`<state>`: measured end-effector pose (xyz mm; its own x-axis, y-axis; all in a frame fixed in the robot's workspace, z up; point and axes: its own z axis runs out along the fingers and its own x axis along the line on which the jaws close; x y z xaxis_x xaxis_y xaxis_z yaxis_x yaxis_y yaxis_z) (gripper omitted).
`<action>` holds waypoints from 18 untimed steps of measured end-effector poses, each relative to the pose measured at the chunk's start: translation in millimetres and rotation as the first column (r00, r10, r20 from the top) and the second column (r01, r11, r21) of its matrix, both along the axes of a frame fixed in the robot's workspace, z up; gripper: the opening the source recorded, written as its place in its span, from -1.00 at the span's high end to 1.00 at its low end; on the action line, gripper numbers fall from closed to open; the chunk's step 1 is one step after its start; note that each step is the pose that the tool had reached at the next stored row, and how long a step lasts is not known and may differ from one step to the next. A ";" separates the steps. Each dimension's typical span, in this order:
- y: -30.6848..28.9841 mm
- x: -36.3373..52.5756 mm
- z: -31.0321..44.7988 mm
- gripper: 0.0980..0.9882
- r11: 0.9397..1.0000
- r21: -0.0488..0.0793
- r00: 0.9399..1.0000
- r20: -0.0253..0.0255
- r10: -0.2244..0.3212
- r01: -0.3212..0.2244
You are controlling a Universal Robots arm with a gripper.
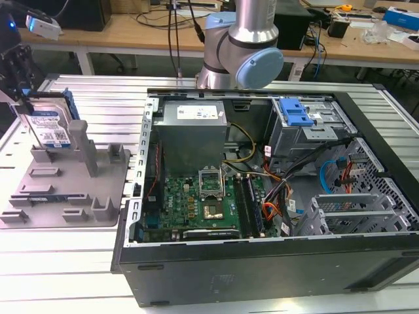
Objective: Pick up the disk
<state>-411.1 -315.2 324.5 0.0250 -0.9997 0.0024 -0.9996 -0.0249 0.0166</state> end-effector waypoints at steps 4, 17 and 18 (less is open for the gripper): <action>-0.1 0.0 15.2 0.39 1.000 0.001 1.000 0.000 0.000 0.000; -0.3 0.0 79.7 0.39 1.000 0.006 1.000 0.000 0.000 0.000; -0.3 0.0 84.0 0.39 1.000 0.007 1.000 0.000 0.000 0.000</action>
